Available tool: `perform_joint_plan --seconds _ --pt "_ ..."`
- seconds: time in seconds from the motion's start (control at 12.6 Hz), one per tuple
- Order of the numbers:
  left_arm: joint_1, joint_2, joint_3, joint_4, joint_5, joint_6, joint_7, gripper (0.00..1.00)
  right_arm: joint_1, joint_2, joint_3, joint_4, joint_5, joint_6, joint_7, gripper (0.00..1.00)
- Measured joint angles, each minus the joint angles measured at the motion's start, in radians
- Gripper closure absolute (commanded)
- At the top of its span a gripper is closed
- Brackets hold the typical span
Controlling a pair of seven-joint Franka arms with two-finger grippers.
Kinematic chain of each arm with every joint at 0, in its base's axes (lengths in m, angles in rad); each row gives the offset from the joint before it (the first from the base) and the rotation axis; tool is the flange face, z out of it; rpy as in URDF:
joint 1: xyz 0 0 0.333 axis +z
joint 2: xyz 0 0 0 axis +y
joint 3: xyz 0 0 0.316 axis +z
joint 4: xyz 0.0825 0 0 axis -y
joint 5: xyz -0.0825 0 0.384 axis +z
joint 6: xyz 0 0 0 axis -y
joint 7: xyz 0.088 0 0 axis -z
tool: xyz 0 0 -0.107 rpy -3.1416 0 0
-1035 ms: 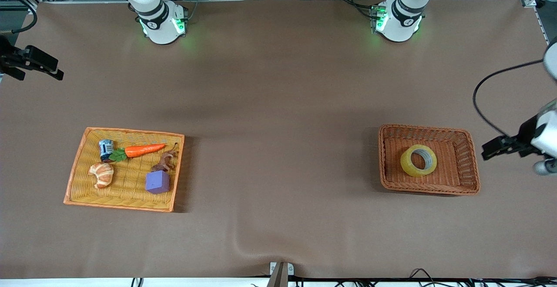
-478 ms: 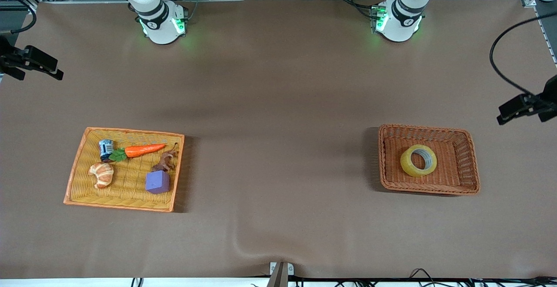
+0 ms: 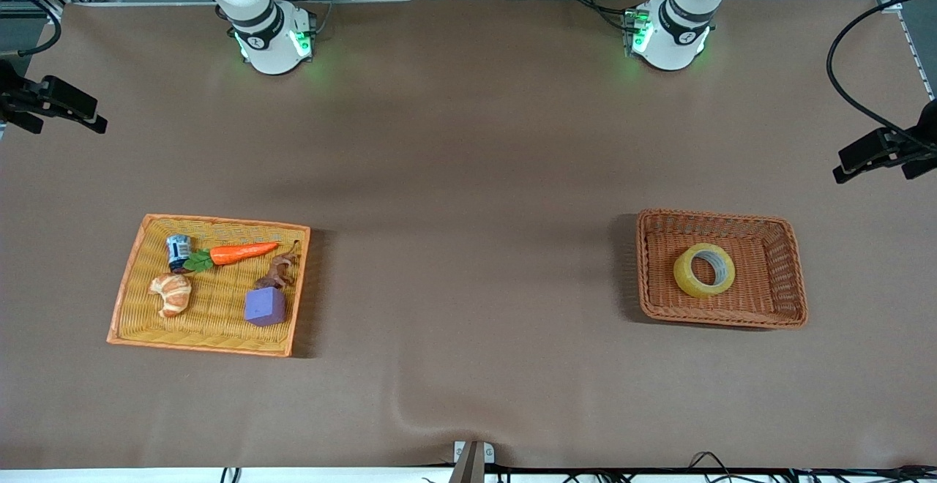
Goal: Transfer tape with both arms
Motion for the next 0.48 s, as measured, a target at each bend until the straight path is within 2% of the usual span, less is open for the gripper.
perform_joint_plan --seconds 0.32,0.48 --pt "-0.019 -0.026 0.002 -0.001 0.0 -0.012 0.0 0.0 0.001 0.0 0.002 0.0 0.002 0.001 0.0 0.0" --pt "-0.063 -0.048 0.038 -0.004 0.0 -0.051 0.0 0.0 0.004 0.0 0.004 0.006 0.006 0.004 0.0 0.0"
